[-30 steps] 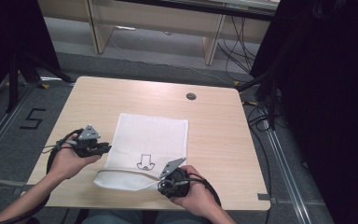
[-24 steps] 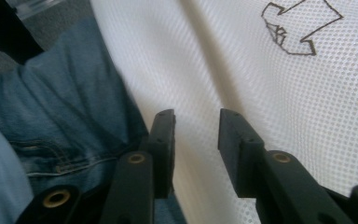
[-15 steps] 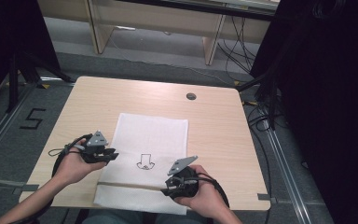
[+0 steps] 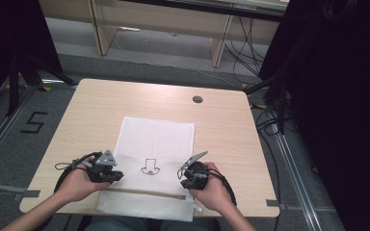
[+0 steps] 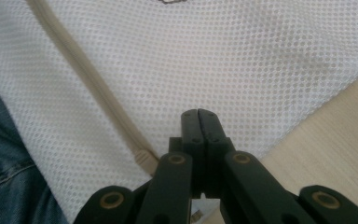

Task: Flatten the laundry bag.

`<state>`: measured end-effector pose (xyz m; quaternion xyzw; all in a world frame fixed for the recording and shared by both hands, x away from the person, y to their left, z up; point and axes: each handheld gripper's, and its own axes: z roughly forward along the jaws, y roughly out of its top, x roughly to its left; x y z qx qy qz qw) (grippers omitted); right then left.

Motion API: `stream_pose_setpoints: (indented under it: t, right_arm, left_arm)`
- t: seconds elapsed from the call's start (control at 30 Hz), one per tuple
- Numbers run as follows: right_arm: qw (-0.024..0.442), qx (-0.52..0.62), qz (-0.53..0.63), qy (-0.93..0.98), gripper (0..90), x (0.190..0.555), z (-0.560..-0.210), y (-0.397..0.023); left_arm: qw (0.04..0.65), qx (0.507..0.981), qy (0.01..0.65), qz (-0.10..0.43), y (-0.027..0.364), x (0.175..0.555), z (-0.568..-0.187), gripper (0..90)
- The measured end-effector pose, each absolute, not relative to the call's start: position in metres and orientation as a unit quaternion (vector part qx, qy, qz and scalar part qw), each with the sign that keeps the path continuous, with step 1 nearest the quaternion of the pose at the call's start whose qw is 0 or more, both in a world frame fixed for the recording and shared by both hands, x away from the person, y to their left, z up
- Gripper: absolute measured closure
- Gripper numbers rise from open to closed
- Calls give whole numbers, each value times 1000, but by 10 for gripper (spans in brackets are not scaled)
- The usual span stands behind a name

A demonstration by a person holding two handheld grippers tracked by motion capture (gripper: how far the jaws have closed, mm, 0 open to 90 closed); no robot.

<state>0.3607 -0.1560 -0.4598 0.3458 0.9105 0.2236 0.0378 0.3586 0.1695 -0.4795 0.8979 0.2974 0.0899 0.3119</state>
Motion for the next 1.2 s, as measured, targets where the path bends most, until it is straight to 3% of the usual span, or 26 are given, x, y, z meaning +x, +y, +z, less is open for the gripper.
stream_pose_setpoints:
  t: [0.53,1.2]
  right_arm:
    - [38,373,189,908,900,372,-478,-156]
    - [52,388,185,901,900,390,-482,-173]
  left_arm:
    - [267,920,272,86,155,365,-495,866]
    - [284,907,292,102,133,382,-498,865]
